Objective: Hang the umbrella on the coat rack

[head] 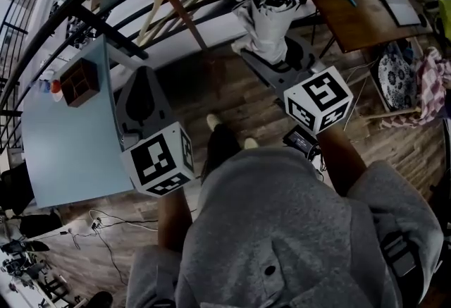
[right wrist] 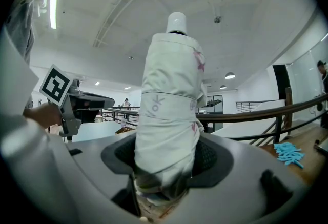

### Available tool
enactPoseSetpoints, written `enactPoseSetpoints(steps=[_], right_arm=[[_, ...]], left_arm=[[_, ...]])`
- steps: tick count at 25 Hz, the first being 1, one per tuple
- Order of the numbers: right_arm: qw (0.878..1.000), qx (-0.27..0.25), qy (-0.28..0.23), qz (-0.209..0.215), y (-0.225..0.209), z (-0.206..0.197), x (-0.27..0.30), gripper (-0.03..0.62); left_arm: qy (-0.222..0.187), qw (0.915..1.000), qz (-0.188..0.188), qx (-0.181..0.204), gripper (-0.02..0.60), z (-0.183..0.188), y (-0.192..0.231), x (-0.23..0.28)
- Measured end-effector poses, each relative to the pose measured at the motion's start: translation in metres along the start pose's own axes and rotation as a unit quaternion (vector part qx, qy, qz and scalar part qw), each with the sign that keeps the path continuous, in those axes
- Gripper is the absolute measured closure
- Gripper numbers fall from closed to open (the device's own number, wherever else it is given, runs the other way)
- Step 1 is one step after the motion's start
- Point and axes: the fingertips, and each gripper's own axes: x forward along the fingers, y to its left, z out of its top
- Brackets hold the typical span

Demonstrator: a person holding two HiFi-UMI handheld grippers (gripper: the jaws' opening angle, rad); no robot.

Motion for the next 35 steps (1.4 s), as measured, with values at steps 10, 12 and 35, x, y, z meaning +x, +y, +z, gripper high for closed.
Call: enactPoseSetpoints(steps=[10,12,35], right_arm=[[1.000,-0.008,-0.001,-0.002,-0.003,0.001,0.003,0.321],[1.000,-0.011,0.000,-0.003,-0.004,0.000,0.005,0.321],[0.999,-0.015,0.023,-0.017,-0.051,0.001,0.090,0.321]], left_arm=[[0.007,0.9999,0.007,0.010,0.560,-0.005,-0.001,0.006],[0.008,0.9999,0.006,0.009,0.560,-0.007,-0.002,0.010],[0.008,0.9998,-0.013,-0.014,0.560,-0.009,0.020,0.111]])
